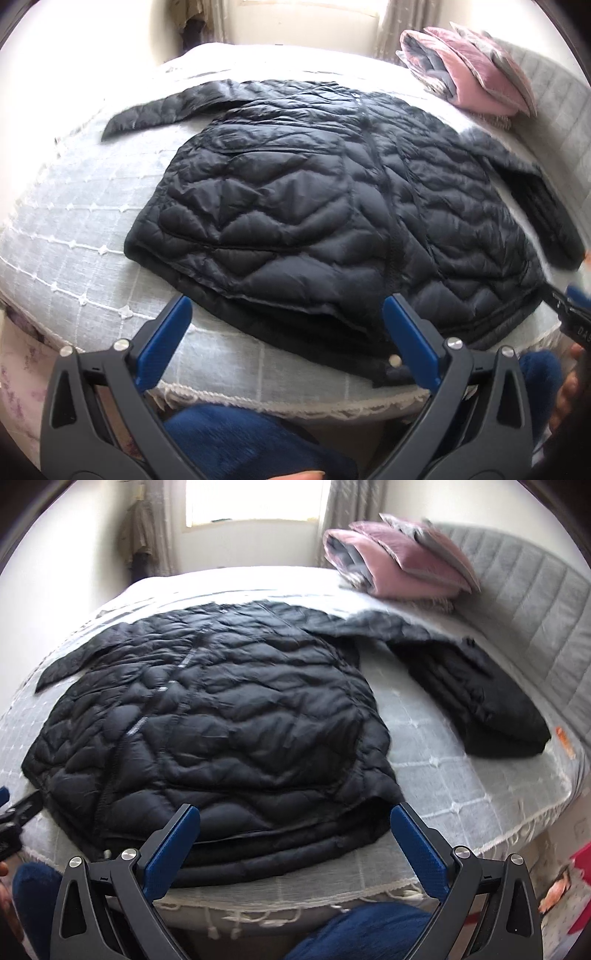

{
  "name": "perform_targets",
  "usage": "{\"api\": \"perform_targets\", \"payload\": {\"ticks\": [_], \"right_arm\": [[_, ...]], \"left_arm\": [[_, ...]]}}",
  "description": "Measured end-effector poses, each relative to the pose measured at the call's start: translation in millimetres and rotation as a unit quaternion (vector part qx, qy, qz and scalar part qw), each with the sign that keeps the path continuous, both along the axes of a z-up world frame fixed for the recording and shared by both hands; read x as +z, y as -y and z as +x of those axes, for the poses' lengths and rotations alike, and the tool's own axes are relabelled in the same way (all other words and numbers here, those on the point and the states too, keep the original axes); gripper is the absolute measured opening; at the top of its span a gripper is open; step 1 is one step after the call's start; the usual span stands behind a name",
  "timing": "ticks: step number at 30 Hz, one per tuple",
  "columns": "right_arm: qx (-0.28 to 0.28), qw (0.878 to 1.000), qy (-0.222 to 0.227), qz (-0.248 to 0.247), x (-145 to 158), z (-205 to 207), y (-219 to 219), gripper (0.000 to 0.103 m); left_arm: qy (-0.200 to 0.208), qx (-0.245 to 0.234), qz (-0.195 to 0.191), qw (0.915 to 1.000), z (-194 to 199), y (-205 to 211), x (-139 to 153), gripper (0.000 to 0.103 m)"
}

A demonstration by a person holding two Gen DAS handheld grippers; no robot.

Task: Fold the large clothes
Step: 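Grasp the jacket hem edges with the left and right grippers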

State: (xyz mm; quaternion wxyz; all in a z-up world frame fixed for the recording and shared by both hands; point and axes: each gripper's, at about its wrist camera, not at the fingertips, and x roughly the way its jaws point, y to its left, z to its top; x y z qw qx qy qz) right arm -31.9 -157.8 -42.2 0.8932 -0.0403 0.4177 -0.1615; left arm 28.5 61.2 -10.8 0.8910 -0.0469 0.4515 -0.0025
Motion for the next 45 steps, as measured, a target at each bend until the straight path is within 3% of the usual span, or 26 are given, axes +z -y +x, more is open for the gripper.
{"api": "perform_targets", "payload": {"ticks": [4,7,11,13,16,18,20,24,30,34,35,36,38,39,43,44,45], "right_arm": [[-0.040,0.994,-0.013,0.104,-5.3,7.1,59.0,0.103],[-0.064,0.987,-0.023,0.148,-11.9,10.8,93.1,0.103],[-0.073,0.977,-0.029,0.198,-19.4,23.7,118.8,0.102],[-0.075,0.969,-0.040,0.233,-30.0,35.0,128.3,0.095],[-0.083,0.966,-0.062,0.238,-43.1,44.5,131.0,0.064],[-0.094,0.961,-0.072,0.251,-50.9,45.8,133.3,0.017],[-0.085,0.956,-0.051,0.278,-49.3,41.8,136.1,0.012],[-0.087,0.957,-0.027,0.274,-39.6,34.9,137.0,0.009],[-0.104,0.956,0.017,0.273,-8.5,35.7,170.2,0.007],[-0.119,0.960,0.031,0.253,12.5,37.7,185.6,0.007],[-0.123,0.960,0.029,0.251,13.1,37.3,187.8,0.007],[-0.124,0.961,0.025,0.248,11.5,36.6,187.7,0.007],[-0.112,0.964,0.008,0.239,3.8,37.1,177.0,0.009],[-0.109,0.965,0.003,0.237,-0.5,35.4,172.6,0.011],[-0.112,0.960,-0.008,0.255,-21.6,17.2,173.1,0.012],[-0.114,0.958,-0.008,0.262,-25.8,21.6,177.4,0.012],[-0.116,0.957,-0.008,0.267,-29.2,21.5,179.9,0.012]], "left_arm": [[-0.007,0.070,-0.009,0.9975,23.1,-56.6,-5.2,0.099],[-0.009,0.110,-0.021,0.9936,36.3,-93.6,-9.2,0.098],[-0.049,0.133,-0.042,0.9890,53.5,-119.5,-25.6,0.094],[-0.075,0.135,-0.050,0.9867,61.4,-123.0,-39.0,0.087],[-0.101,0.140,-0.082,0.9815,69.3,-127.2,-59.4,0.061],[-0.105,0.143,-0.087,0.9802,70.9,-129.5,-66.6,0.026],[-0.104,0.134,-0.097,0.9806,71.5,-125.3,-71.5,0.011],[-0.084,0.131,-0.086,0.9840,60.9,-116.7,-63.8,0.002],[-0.069,0.100,-0.087,0.9887,25.2,-105.5,-48.5,0.001],[-0.064,0.075,-0.098,0.9903,26.8,-98.9,-39.5,0.002],[-0.063,0.079,-0.094,0.9904,29.4,-100.8,-38.8,0.011],[-0.062,0.084,-0.090,0.9904,33.7,-101.9,-38.3,0.032],[-0.061,0.094,-0.081,0.9904,40.0,-102.4,-38.9,0.062],[-0.060,0.094,-0.078,0.9907,42.5,-102.3,-40.6,0.065],[-0.079,0.079,-0.100,0.9887,57.6,-93.7,-53.3,0.065],[-0.084,0.082,-0.099,0.9882,58.0,-91.3,-57.2,0.059],[-0.091,0.089,-0.100,0.9868,60.1,-90.2,-62.3,0.036]]}}
